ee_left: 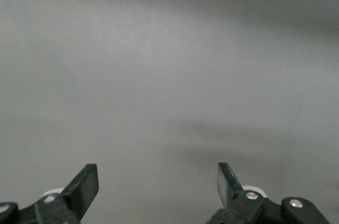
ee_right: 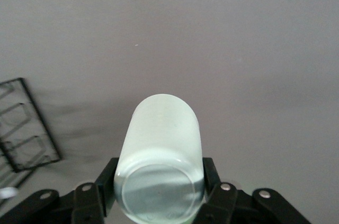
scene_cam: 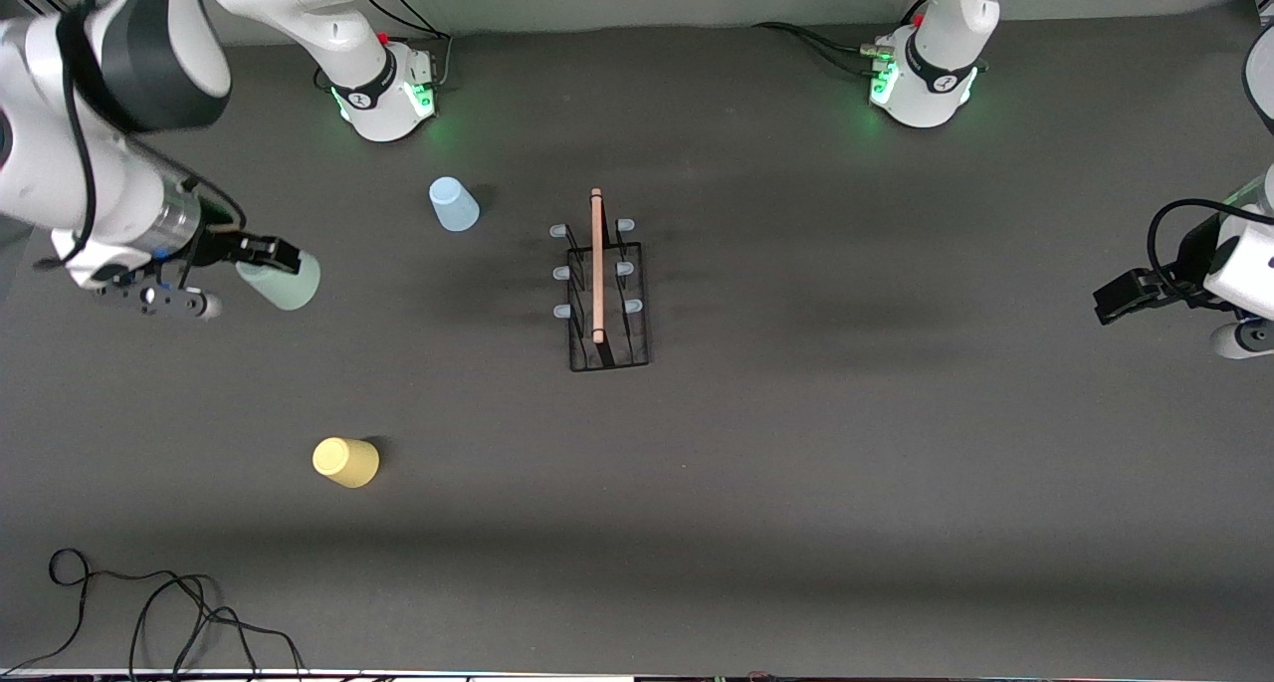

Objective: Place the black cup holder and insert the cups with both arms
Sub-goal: 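Carry the green cup with the right gripper onto a rack peg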

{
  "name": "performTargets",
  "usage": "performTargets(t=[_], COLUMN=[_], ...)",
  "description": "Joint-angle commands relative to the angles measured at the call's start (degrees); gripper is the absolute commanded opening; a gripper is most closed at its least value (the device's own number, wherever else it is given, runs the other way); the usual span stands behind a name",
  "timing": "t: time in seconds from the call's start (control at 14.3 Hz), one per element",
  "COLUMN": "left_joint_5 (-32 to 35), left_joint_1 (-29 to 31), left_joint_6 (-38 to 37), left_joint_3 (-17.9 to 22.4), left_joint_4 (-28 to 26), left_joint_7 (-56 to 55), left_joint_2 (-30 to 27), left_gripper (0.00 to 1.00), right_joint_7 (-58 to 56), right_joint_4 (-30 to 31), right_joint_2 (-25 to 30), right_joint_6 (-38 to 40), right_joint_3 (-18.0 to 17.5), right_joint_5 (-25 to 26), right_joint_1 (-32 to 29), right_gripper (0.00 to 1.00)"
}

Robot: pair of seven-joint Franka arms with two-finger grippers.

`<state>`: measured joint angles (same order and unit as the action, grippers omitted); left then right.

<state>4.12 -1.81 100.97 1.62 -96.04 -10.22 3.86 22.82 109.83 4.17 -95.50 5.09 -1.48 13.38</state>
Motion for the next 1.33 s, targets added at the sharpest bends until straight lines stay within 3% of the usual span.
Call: performTargets(t=[0.0, 0.35, 0.56, 0.84, 1.26], left_joint_5=[0.89, 0.80, 0.45, 0.45, 0.45], left_joint_1=[-1.27, -1.44, -1.36, -1.09, -1.27], left_joint_6=[-0.15, 0.46, 0.20, 0.20, 0.72], left_joint_3=[1.10, 1.02, 1.02, 1.10, 1.02], left_joint_4=[-0.55, -0.46, -0.55, -0.55, -0.64], left_joint_7=[0.73, 0.73, 0.73, 0.81, 0.73], left_joint_2=[-0.96, -0.79, -0.70, -0.88, -0.61], left_gripper=[1.00, 1.00, 1.00, 1.00, 1.00], right_joint_7=[16.32, 50.60, 63.37, 67.88, 69.38], right_joint_4=[0.12, 1.69, 6.42, 14.69, 15.76], right_joint_2=[2.42, 1.81, 1.63, 0.32, -6.18], right_joint_6=[1.90, -4.41, -11.43, -22.42, -30.70], right_joint_3=[0.10, 0.10, 0.19, 0.10, 0.10], right_joint_5=[-4.30, -6.87, -6.87, -6.78, -6.52], right_joint_1=[5.76, 22.09, 30.37, 33.90, 36.28], right_gripper=[0.25, 0.24, 0.24, 0.24, 0.24])
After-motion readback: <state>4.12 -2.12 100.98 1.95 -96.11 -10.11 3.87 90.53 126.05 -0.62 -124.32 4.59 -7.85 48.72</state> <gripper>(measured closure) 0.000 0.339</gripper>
